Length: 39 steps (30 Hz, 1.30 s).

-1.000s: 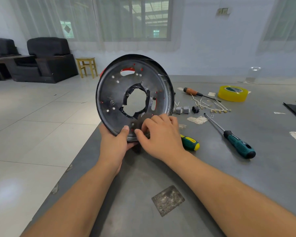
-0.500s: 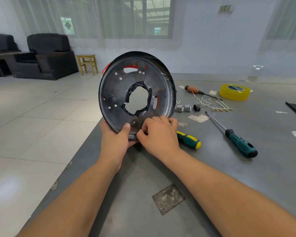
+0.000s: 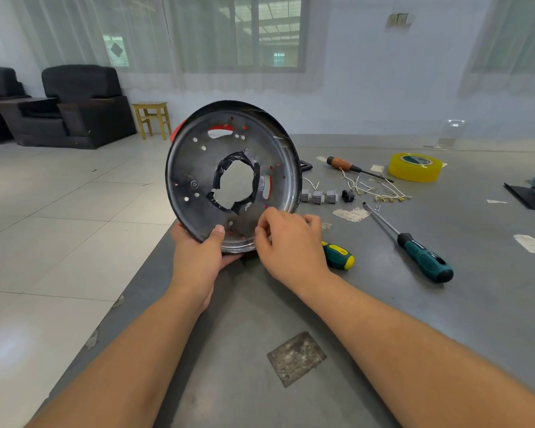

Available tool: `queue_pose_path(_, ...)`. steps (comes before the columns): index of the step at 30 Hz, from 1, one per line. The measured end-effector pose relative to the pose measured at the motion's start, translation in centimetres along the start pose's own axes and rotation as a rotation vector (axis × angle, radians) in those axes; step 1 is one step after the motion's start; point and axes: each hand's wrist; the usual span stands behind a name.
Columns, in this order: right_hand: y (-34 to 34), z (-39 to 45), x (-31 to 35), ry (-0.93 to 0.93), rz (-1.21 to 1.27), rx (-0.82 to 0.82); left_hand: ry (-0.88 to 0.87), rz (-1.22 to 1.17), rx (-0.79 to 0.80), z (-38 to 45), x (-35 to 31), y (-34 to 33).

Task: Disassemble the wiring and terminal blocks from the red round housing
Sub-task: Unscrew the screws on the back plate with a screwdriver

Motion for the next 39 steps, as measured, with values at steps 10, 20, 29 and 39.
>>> queue_pose_path(10, 4.4, -0.4, -4.6, -0.158, 0.389, -0.069, 0.018, 0.023, 0.009, -0.1, -0.4, 0.0)
queue_pose_path(20, 11.8, 0.1, -15.6, -0.508, 0.565, -0.155, 0.027, 0.039, -0.021, 0.1, -0.2, 0.0)
queue_pose_path(29, 11.0, -0.1, -24.4, -0.71, 0.578, -0.177, 0.028, 0.028, -0.03, 0.4, 0.1, 0.1)
queue_pose_path(39, 7.8, 3.2, -26.1, -0.627, 0.39, -0.05, 0.021, 0.015, -0.017, 1.3, 0.8, 0.4)
Point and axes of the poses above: each hand's wrist, its own z-axis towards the middle knuckle, its own y-axis out of the back of the hand, x = y × z
